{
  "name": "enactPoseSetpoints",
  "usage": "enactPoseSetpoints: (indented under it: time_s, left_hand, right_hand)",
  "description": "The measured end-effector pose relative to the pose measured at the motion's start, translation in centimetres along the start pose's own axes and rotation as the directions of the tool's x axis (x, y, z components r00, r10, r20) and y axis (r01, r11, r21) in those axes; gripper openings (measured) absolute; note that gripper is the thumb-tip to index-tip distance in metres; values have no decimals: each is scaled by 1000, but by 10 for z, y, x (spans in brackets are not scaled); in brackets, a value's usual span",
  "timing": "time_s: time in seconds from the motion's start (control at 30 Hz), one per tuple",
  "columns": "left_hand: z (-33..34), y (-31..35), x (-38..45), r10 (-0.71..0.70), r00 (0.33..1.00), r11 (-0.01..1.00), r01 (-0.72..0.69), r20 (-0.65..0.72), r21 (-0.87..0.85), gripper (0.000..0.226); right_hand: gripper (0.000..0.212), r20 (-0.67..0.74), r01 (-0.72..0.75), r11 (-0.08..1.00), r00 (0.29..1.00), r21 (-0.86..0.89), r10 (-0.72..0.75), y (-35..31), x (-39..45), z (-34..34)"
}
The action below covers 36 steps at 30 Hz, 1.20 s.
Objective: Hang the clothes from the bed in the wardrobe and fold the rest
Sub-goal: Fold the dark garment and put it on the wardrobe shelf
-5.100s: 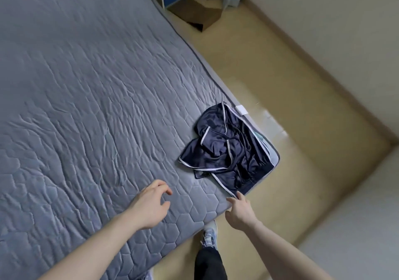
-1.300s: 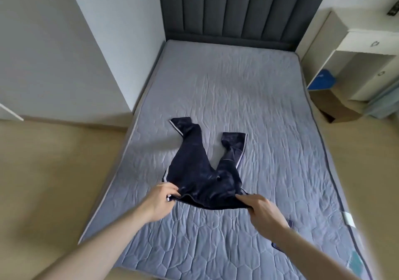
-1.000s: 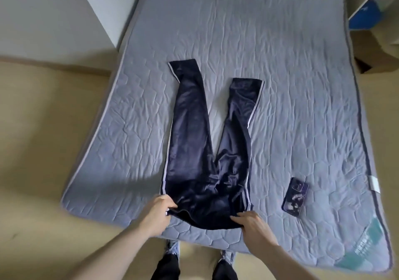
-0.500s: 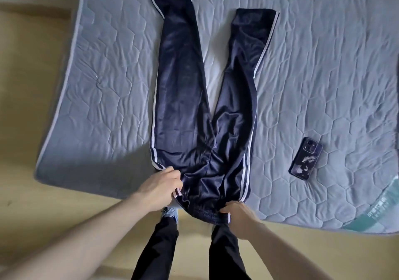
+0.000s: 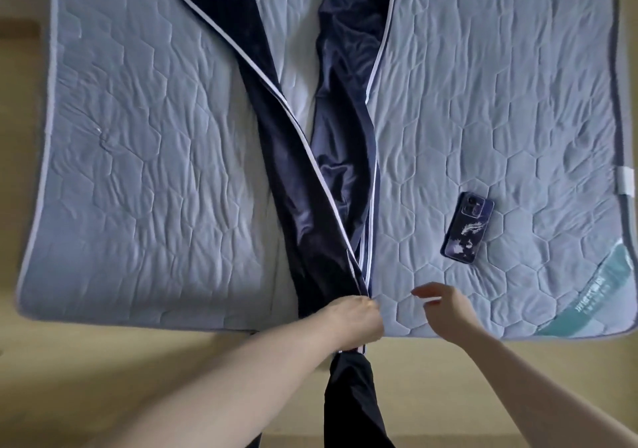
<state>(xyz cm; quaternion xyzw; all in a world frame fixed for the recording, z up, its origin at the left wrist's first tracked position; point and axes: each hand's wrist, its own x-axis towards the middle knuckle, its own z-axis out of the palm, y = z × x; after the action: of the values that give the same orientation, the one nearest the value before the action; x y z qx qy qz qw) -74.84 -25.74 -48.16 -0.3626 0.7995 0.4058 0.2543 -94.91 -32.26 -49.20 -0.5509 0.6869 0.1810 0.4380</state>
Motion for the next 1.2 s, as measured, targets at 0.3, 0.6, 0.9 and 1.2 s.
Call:
enactPoseSetpoints:
  time_s: [0.3,0.6,0.9,1.2]
  left_hand:
    - [36,-81,-30,-369,843,829,107,-392,-550,55]
    - [-38,-316,-75,-884,338,450,423,-324,-786,40]
    - [-133,-423,-28,-832,363,546,664,-418,-510,82]
    - [-150,-464,-10,-819,409,533,802,-402,-270,62]
  right_hand:
    - [35,82,24,991,996,128,-35,-37,28,22]
    - [46,-99,298,911,955,285,-281,-206,106,35]
    - [41,-135,324,913,945,247,-299,-247,181,69]
    - [12,-144,390,878,921,279,-363,-195,188,51]
